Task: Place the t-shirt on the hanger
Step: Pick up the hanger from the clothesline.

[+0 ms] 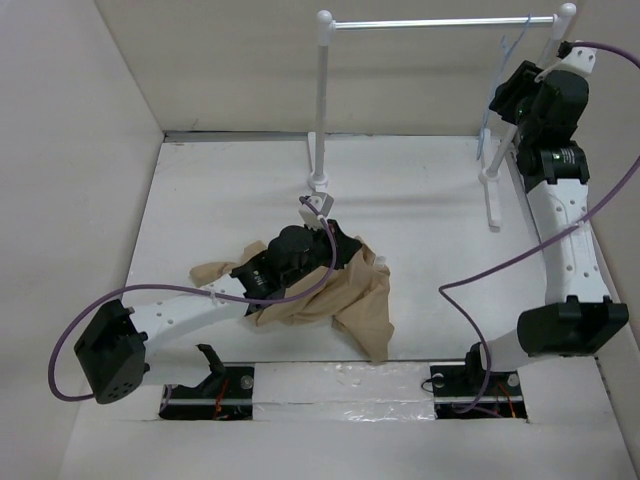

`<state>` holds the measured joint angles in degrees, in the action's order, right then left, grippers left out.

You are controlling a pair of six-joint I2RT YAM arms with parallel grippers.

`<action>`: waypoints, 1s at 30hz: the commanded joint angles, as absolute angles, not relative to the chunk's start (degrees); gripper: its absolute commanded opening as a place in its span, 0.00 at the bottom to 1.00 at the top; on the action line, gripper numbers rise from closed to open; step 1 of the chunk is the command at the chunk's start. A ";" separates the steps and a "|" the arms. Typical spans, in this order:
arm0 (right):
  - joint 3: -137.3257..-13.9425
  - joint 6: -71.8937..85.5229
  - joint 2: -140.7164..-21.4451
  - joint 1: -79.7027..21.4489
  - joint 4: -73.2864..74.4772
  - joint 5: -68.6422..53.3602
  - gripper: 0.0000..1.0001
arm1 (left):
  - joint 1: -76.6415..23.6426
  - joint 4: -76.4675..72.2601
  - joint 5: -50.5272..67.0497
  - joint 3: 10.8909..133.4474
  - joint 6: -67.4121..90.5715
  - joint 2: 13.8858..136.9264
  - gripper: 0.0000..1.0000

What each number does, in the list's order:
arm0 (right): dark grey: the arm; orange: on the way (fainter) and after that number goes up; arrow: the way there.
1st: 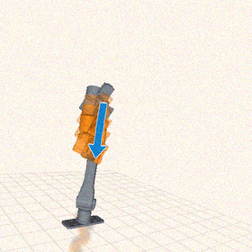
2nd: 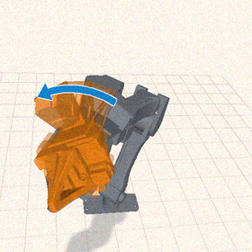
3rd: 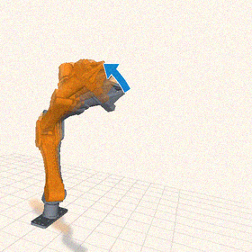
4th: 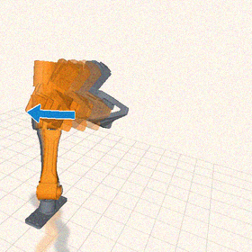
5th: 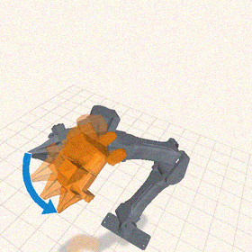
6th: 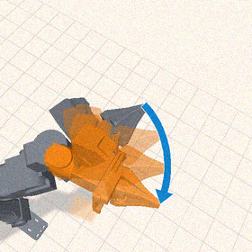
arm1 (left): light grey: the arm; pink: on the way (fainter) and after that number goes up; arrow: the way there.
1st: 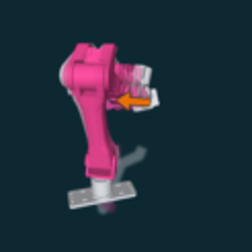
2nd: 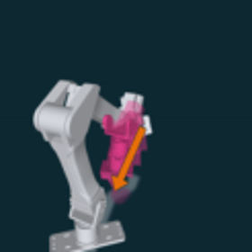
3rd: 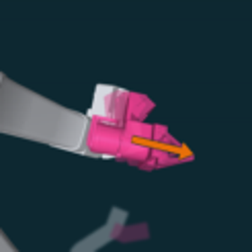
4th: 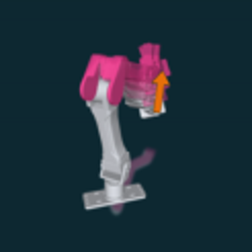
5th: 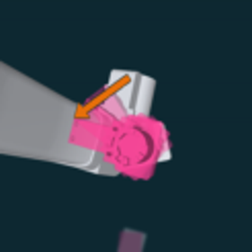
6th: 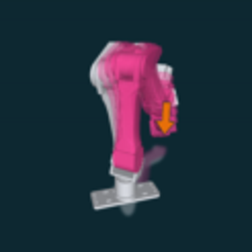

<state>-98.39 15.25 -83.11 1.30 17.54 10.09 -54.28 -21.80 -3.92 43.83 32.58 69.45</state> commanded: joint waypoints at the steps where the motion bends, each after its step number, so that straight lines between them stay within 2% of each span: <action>1: -104.05 15.47 -84.97 3.07 18.28 1.15 0.56 | -54.49 -24.70 -3.17 43.59 31.38 67.24 0.00; 6: -107.31 14.42 -89.03 3.78 17.49 -1.67 0.55 | -54.49 -24.79 -1.94 43.42 31.29 67.76 0.00; 12: -109.95 11.52 -93.34 3.25 18.11 6.76 0.53 | -54.49 -25.22 -0.79 43.24 31.64 67.94 0.00; 21: -112.93 9.67 -98.87 1.68 18.10 11.86 0.49 | -54.49 -25.40 -0.44 43.07 31.64 67.94 0.00; 26: -116.72 8.18 -103.09 1.67 17.67 12.92 0.43 | -54.49 -25.75 -0.35 42.63 31.90 68.11 0.00; 30: -115.32 6.60 -102.40 0.53 15.30 15.64 0.32 | -54.49 -25.93 -0.26 42.19 32.08 67.77 0.00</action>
<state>-113.54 8.84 -103.98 1.61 19.09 12.32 -54.28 -22.11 -1.04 42.94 32.03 69.41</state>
